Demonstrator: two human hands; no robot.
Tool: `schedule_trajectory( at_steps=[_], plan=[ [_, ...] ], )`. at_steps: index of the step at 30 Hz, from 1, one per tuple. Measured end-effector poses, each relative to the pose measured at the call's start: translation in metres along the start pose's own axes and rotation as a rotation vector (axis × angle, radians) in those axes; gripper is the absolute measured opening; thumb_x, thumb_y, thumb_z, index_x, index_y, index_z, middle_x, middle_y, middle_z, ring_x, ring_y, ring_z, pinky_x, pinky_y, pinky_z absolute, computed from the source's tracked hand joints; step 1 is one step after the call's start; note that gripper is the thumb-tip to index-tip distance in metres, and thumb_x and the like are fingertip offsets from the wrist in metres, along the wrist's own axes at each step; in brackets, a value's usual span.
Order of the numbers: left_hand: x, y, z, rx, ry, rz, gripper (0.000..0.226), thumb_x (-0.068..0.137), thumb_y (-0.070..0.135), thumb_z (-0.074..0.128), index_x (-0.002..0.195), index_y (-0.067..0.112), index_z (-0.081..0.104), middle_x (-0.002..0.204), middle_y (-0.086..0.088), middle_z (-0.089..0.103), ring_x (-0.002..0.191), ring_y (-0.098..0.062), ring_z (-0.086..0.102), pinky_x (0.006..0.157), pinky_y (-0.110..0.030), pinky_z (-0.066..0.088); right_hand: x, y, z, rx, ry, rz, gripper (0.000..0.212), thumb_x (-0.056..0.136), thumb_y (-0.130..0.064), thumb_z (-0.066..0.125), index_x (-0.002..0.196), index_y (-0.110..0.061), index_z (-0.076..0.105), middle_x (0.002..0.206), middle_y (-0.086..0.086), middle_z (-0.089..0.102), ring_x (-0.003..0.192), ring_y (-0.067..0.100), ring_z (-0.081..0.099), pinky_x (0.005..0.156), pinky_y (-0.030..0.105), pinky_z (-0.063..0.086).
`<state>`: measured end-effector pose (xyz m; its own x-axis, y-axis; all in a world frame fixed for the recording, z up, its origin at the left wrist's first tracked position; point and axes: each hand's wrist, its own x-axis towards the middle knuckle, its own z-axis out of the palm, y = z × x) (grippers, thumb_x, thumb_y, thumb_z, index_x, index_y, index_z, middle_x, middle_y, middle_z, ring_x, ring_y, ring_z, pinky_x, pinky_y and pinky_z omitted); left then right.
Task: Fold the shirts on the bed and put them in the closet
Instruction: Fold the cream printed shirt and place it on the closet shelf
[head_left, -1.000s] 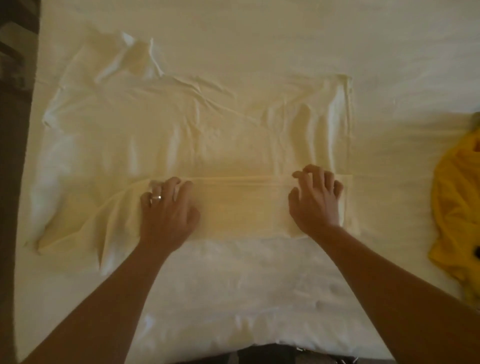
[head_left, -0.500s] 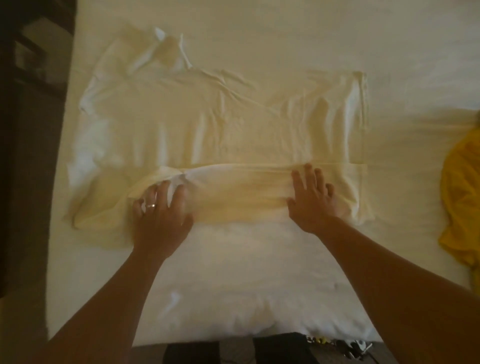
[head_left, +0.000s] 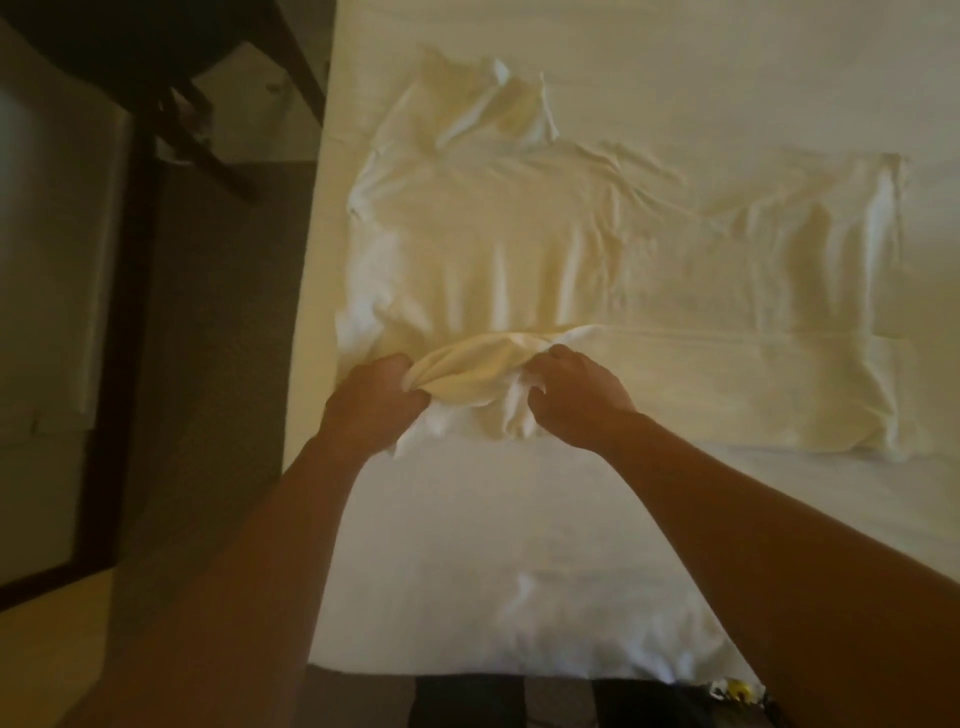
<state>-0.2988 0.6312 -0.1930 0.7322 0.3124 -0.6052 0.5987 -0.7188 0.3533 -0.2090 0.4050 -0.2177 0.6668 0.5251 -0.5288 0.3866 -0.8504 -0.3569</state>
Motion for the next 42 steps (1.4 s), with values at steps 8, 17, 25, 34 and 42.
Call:
schedule_trajectory(
  at_steps=[8,17,25,34,42],
  plan=[
    [0.083,0.026,-0.077,0.015,-0.362,0.097,0.017,0.089,0.021,0.065,0.094,0.009,0.076,0.097,-0.011,0.071,0.093,-0.029,0.066,0.071,-0.031,0.046,0.04,-0.038,-0.011,-0.154,0.201,-0.072,0.05,0.089,-0.042,0.069,0.128,-0.018,0.047,0.115,0.004,0.05,0.088,0.024,0.061,0.075,0.039,0.055],
    [0.116,0.009,-0.086,-0.296,-0.09,0.04,0.028,0.093,0.048,0.065,0.096,0.021,0.069,0.094,0.0,0.069,0.091,-0.02,0.066,0.082,-0.037,0.052,0.092,-0.033,-0.041,0.515,0.333,0.391,0.026,0.101,-0.042,0.049,0.097,-0.02,0.062,0.076,-0.009,0.057,0.071,0.014,0.058,0.057,0.025,0.039],
    [0.07,-0.026,-0.065,-0.464,-0.045,0.031,0.091,0.056,0.086,0.066,0.13,0.033,0.057,0.119,0.009,0.061,0.111,-0.01,0.058,0.096,-0.035,0.05,0.104,-0.027,-0.044,0.407,0.226,0.349,0.038,0.092,-0.033,0.061,0.125,-0.017,0.054,0.113,0.006,0.066,0.1,0.028,0.063,0.086,0.042,0.054],
    [0.104,-0.026,-0.055,-0.405,0.459,-0.052,0.011,0.093,0.03,0.061,0.097,0.022,0.067,0.085,0.004,0.065,0.086,-0.027,0.065,0.078,-0.042,0.054,0.133,-0.021,-0.066,0.419,0.259,0.375,0.012,0.094,-0.02,0.053,0.101,-0.013,0.061,0.093,0.005,0.062,0.088,0.028,0.06,0.065,0.029,0.041],
    [0.036,-0.044,-0.025,-0.261,0.64,-0.25,0.041,0.084,0.059,0.06,0.104,0.024,0.066,0.098,0.003,0.064,0.1,-0.028,0.058,0.089,-0.043,0.037,0.143,-0.067,-0.055,0.054,0.273,-0.139,0.024,0.097,-0.017,0.053,0.117,-0.012,0.066,0.116,0.006,0.062,0.104,0.028,0.059,0.085,0.039,0.049]
  ],
)
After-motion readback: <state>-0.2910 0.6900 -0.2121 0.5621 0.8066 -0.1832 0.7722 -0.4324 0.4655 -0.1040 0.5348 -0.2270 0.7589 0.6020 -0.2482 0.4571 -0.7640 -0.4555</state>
